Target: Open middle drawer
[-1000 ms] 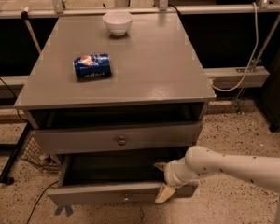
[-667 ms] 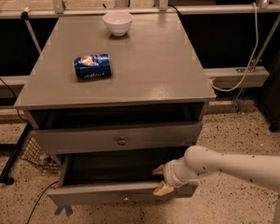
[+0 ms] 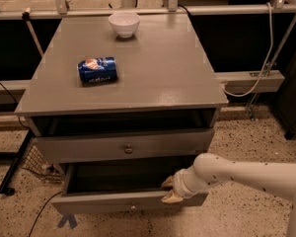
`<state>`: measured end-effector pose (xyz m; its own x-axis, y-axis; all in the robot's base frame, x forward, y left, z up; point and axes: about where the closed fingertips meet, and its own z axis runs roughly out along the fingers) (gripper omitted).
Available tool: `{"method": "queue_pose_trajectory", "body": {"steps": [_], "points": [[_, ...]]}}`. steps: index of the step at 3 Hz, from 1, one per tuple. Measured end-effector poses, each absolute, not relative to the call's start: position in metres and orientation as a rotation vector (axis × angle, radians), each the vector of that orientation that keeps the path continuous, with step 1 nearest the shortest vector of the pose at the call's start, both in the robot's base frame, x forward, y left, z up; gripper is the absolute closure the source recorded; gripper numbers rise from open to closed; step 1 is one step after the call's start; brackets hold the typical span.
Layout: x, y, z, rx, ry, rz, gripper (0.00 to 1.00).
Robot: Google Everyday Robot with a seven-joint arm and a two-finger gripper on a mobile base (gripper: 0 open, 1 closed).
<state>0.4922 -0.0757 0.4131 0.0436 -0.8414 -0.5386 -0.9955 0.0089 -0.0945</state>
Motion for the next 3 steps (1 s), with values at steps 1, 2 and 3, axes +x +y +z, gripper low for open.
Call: {"method": "queue_pose_trajectory", "body": {"steps": [1,2,3], "points": [[0.491,-0.075,0.412,-1.882,1.844,0.460,1.00],[0.484,-0.078,0.412,-1.884,1.859,0.454,1.00],[0.456,-0.077,0.413,-1.893,1.888,0.417,1.00]]}}
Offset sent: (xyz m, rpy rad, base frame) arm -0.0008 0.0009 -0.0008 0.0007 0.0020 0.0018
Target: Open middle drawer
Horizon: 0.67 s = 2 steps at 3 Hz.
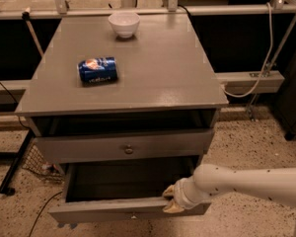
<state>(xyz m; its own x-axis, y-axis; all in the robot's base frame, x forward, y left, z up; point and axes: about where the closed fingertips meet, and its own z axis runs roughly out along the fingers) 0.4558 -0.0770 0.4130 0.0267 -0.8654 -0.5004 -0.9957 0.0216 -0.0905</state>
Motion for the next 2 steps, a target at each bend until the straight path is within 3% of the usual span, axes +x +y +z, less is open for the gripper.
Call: {"method": "queue_pose_trajectory", "body": {"steps": [1,2], "points": [[0.453,-0.077,0.413,-1.892,1.889,0.417,1.00],[0.417,-0.075,0.412,-1.884,1.909,0.408,1.00]]}}
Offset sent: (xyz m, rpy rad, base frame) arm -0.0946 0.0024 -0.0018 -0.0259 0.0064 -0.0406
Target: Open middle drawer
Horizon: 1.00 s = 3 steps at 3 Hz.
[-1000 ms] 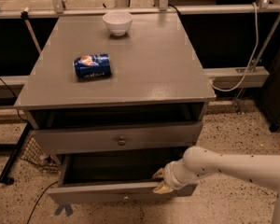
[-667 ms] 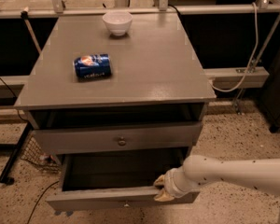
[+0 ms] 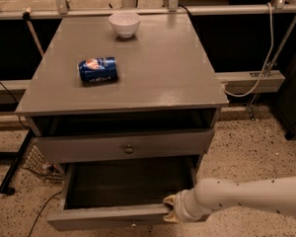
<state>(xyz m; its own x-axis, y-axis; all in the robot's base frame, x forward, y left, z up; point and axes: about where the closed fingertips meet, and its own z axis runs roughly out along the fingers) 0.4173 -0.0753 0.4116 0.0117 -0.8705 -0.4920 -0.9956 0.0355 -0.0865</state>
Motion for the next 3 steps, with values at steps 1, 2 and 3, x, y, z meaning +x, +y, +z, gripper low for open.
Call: {"method": "queue_pose_trajectory", "body": {"steps": [1,2,3], "points": [[0.383,-0.076,0.411,-1.856,1.913,0.409,1.00],[0.362,-0.079,0.412,-1.820,1.913,0.410,1.00],[0.361,-0.080,0.412,-1.818,1.916,0.412,0.82]]}}
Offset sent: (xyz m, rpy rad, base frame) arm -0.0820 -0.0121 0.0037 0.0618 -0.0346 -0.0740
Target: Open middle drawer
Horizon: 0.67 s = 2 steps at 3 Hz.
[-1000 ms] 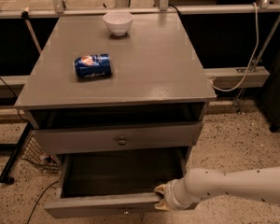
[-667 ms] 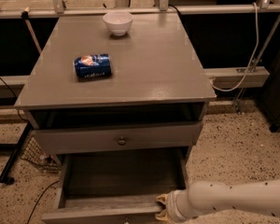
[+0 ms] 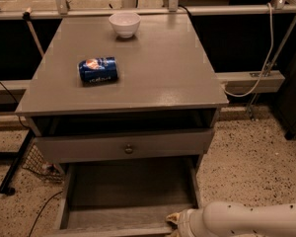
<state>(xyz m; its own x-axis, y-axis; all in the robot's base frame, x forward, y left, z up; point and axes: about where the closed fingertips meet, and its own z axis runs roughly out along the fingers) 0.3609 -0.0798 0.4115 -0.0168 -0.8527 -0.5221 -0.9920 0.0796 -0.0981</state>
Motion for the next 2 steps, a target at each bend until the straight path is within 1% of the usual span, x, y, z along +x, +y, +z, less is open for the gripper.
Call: {"method": "queue_pose_trajectory", "body": {"steps": [2], "points": [[0.3598,-0.0785,0.4107,-1.821,1.914,0.417,0.36]]}}
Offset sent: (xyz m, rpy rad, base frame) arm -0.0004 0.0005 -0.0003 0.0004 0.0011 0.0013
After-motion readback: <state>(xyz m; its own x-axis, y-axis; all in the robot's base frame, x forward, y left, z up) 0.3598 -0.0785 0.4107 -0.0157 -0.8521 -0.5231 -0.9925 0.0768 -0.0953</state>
